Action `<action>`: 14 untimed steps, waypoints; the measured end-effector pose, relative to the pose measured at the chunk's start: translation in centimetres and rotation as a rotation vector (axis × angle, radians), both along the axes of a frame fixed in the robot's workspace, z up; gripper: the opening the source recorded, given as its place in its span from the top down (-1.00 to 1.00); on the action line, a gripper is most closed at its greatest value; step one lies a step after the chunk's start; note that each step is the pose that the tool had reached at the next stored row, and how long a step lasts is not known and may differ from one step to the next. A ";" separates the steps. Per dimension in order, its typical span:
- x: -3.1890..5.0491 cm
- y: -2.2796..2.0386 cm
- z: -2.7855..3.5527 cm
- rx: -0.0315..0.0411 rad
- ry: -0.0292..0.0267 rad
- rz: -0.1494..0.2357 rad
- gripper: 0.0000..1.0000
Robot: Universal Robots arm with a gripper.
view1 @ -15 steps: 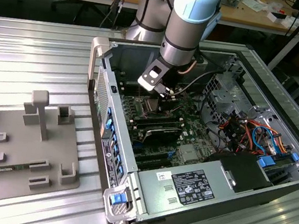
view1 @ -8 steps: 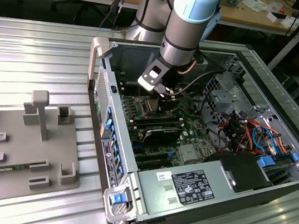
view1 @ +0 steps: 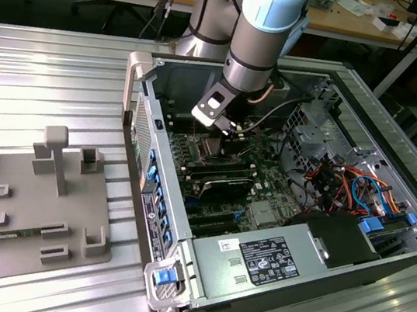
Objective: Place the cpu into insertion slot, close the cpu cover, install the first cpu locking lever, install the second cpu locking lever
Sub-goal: 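Place the cpu into insertion slot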
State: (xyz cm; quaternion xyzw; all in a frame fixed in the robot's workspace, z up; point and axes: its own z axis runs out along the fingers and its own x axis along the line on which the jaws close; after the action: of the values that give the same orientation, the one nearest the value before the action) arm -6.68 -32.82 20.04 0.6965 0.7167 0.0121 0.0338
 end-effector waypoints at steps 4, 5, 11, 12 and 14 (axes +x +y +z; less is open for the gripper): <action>0.00 0.00 -0.15 0.0000 0.0000 0.000 -0.09; 0.00 0.00 -0.21 0.0000 0.0000 0.000 -0.09; 0.00 0.00 -0.39 -0.0002 0.0008 0.000 -0.09; 0.00 0.00 -0.42 -0.0003 0.0010 0.000 -0.09; 0.00 0.00 -0.48 -0.0002 0.0012 0.000 -0.09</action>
State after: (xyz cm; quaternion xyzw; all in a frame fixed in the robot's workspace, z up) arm -6.69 -32.83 19.56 0.6965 0.7167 0.0116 0.0335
